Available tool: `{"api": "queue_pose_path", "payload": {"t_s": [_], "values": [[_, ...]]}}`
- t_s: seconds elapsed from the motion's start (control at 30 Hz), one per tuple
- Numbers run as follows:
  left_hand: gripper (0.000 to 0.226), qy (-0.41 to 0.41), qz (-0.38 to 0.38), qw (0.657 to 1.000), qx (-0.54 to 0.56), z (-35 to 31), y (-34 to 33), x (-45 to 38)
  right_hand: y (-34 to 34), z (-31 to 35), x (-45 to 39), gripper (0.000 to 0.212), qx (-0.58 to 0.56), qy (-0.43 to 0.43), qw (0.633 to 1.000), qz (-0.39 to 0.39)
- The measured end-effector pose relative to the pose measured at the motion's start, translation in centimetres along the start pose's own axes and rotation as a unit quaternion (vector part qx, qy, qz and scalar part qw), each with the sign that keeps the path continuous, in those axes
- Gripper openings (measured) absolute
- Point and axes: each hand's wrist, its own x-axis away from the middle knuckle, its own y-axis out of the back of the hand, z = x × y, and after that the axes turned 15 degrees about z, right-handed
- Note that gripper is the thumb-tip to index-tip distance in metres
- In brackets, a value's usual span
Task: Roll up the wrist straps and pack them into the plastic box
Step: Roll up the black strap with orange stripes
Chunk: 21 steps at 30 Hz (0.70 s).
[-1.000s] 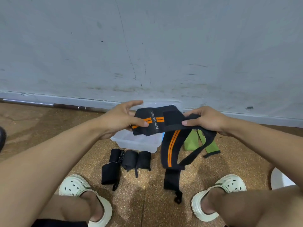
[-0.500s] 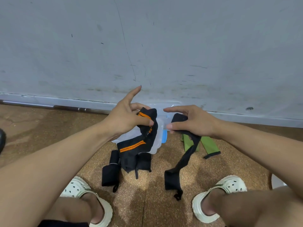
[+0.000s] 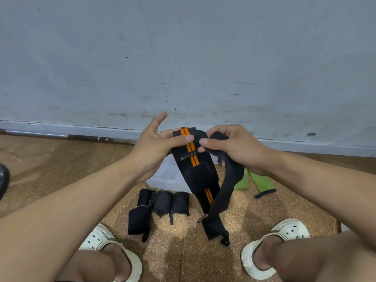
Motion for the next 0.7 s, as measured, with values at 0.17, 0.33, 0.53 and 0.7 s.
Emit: {"api": "queue_pose_path", "payload": {"t_s": [0.17,0.33,0.53,0.7], "values": [[0.064,0.111,0.113,0.976,-0.148,1.4,0.6,0.2,0.9,0.7,-0.8,0.011,-0.117,0.035,0.991,-0.055],[0.014,0.099,0.013,0.991,-0.095,1.8,0.2,-0.5,2.3,0.3,-1.2,0.023,-0.136,0.007,0.985,-0.101],[0.015,0.073,-0.124,0.989,0.034,1.0,0.4,-0.9,2.5,-0.8,-1.1,0.023,-0.107,-0.058,0.989,-0.082],[0.035,0.065,-0.077,0.994,0.039,0.2,0.6,-0.8,1.5,-1.6,-0.8,0.022,-0.015,-0.112,0.994,0.005]]}}
